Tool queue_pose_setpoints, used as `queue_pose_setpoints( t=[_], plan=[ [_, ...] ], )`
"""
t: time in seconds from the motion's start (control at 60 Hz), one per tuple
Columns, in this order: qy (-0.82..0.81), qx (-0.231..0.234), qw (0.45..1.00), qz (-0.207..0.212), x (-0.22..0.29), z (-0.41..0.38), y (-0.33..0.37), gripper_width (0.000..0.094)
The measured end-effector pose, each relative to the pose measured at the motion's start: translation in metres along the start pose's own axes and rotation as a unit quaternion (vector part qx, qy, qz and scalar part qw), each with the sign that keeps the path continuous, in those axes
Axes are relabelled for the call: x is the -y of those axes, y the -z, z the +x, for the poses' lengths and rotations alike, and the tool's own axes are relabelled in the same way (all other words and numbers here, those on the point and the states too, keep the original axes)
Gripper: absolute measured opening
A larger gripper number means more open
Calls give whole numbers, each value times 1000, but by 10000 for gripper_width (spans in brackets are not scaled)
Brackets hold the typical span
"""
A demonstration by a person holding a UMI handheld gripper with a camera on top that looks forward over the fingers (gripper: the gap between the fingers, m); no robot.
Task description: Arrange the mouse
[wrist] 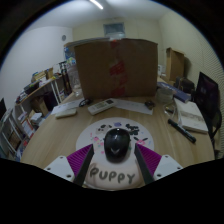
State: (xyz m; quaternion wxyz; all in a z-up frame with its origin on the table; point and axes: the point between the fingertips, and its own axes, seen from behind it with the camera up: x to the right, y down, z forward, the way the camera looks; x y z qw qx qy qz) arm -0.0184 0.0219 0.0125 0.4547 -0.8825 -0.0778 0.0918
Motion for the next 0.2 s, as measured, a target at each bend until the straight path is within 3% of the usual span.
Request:
queue_pose_setpoints(
  t=[0.2],
  plan=[
    [11,0,1000,27,-26,14,80,841]
  ],
)
